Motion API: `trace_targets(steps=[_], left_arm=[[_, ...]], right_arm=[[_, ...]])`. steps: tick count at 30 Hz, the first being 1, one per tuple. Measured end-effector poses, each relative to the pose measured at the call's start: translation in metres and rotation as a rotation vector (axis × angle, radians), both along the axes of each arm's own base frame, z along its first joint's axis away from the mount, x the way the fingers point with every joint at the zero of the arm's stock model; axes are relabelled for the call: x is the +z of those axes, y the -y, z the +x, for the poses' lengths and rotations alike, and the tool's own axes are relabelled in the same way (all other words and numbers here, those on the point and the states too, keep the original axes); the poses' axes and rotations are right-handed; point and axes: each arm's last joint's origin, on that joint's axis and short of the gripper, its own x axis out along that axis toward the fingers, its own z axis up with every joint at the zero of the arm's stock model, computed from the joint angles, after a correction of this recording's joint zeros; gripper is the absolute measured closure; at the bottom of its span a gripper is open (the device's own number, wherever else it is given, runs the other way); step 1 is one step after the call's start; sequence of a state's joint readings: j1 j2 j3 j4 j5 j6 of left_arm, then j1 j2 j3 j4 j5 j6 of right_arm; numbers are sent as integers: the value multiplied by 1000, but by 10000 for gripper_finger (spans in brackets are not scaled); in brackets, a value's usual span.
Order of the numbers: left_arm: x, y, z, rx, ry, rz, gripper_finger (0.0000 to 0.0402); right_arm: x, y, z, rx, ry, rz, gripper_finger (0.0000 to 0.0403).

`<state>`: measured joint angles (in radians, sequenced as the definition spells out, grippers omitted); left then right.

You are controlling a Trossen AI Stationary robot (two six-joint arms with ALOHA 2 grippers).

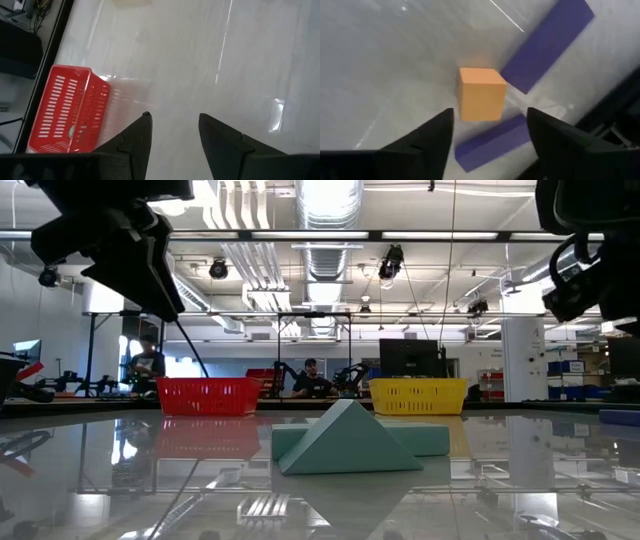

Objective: Sort & place blocks by color
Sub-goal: Put the yellow block into the yellow bin

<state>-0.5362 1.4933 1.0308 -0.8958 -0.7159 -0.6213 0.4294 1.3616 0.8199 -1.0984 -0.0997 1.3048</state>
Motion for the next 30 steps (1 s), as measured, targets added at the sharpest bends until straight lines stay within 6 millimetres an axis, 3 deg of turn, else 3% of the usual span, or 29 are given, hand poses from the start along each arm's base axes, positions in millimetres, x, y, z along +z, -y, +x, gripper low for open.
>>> trace_targets(steps=[3,7,11,16,19,26,30], left_arm=[[-1,0,0,1,-2,1,255],[-1,0,1,1,8,-4,255],[0,0,2,3,29,5,255],[-1,0,2,5,34,20,255],[0,-1,2,15,56,59,255],[3,-13,7,39,80,206,255],[6,-27,14,47,56,265,255]], right_arm=[[-5,-1,4,24,44,2,138],[-16,-3,8,27,67,11,138],[-23,-3,9,20,38,-3,182],[-26,-3,10,-9,20,-1,277],[-25,-3,11,-14,17,13,284],[6,0,38,12,181,21,284],[33,15,64,77,308,-10,284]])
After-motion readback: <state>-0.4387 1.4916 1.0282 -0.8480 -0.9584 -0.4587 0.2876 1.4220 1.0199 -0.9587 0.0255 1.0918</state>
